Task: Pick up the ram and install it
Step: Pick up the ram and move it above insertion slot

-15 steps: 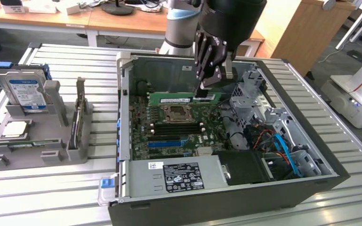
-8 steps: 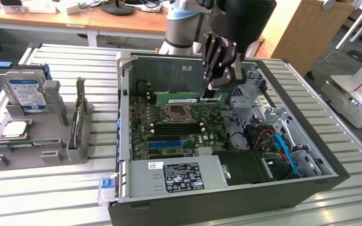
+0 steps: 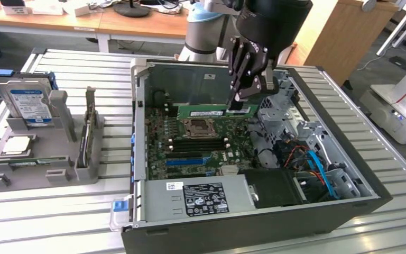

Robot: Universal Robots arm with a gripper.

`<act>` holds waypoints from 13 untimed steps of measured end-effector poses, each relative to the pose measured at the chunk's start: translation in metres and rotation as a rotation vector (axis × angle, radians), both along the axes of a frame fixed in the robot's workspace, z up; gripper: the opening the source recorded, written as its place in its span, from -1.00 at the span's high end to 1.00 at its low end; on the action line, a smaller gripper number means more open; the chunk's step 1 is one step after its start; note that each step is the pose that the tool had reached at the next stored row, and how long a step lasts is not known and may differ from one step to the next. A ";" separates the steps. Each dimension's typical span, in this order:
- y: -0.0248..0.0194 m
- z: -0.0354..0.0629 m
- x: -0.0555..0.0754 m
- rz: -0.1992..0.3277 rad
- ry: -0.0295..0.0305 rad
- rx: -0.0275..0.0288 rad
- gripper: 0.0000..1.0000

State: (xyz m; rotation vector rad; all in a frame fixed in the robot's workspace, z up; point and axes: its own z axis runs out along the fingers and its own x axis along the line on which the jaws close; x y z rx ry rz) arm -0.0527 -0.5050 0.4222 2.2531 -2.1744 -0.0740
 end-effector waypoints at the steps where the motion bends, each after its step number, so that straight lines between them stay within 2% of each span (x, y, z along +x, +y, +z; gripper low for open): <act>1: 0.0000 0.0000 0.000 0.000 0.0000 0.0000 0.76; 6: 0.0041 -0.0004 0.000 0.000 -0.0003 0.0001 0.76; 13: 0.0172 -0.0010 0.000 -0.001 -0.0010 0.0000 0.76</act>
